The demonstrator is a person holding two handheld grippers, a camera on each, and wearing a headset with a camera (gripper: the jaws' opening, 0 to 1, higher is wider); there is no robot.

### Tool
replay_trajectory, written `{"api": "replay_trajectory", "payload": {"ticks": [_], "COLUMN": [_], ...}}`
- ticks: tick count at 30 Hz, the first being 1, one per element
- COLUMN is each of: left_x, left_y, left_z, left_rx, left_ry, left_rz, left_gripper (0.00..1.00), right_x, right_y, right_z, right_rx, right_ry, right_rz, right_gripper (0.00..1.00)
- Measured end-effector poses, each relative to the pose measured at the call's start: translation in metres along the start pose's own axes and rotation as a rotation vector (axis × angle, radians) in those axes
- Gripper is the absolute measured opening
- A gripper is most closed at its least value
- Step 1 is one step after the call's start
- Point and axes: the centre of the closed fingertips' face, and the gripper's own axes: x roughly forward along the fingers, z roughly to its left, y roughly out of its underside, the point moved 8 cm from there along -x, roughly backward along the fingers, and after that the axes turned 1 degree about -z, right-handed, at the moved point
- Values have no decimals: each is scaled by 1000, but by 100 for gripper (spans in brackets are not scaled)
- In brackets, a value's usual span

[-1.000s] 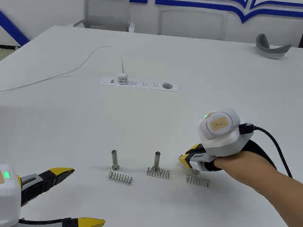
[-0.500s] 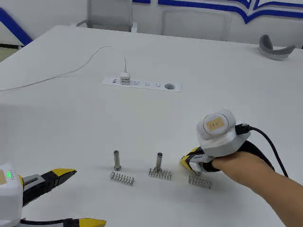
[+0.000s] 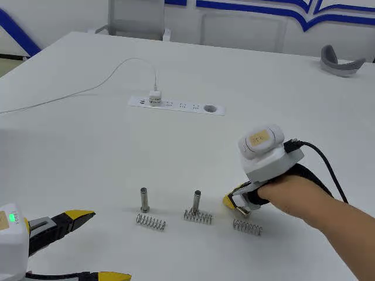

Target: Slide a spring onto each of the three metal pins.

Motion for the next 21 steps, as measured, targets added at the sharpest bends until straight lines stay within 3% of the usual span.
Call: {"api": "replay_trajectory", "payload": {"ticks": [8,14,21], "left_x": [-1,-3,-2], "left_y": [1,2,1], "left_z": [-1,0,-1], "left_rx": [1,-1,1], "left_ry": [-1,-7,-8], "left_rz": [-1,2,0], "left_gripper": [78,77,77], "right_x": [1,2,1], "right_y": [-5,-8,-6], "right_z": [1,3,4], "right_rx": [-9,-55,-54], "right_ry": [4,12,29], "right_rz": [70,114,107], "right_gripper": [9,9,9]}}
